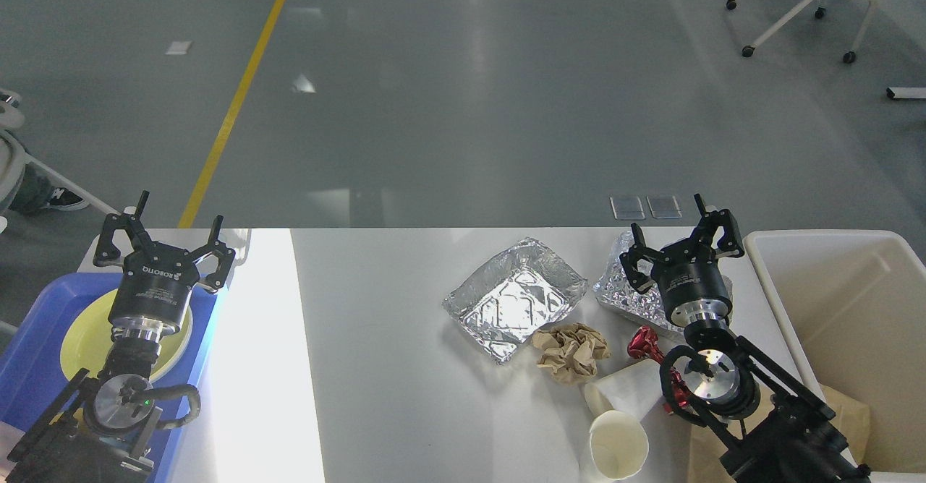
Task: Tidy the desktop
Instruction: 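Raise the right gripper up from the bin area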
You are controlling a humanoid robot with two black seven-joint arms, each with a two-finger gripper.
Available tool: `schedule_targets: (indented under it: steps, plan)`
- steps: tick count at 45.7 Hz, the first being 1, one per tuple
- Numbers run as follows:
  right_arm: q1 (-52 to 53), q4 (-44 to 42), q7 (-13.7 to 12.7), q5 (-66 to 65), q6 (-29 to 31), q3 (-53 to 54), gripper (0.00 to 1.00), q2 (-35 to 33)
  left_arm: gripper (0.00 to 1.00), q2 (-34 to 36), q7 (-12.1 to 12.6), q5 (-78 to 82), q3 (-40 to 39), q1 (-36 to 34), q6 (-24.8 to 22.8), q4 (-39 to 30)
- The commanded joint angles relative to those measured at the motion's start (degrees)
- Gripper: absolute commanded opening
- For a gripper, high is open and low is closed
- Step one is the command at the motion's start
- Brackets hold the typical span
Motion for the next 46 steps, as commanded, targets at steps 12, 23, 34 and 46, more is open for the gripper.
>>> schedule_targets:
  steps: [12,23,34,46]
  plan:
    - [5.11,-0.01,-10.75,-0.74,0.48,-0.44,1.0,-8.1,0.97,0.0,0.09,0.0,0.0,0.0,-0.01,0.0]
    - [10.21,0.34,-10.66,-1.18,0.48,-0.87,1.0,-11.87,0.97,0.0,0.0,0.0,0.0,0.0,-0.01,0.0]
    - [15.82,2.28,-9.43,-1.01,10.14,-18.26,1.0,-25.84,0.97,0.0,0.0,0.0,0.09,0.0,-0.01,0.0]
    - [31.9,2.8,-9.43,-0.3,12.17,-46.55,1.0,-36.05,0.97,0.0,0.09,0.0,0.0,0.0,-0.01,0.0]
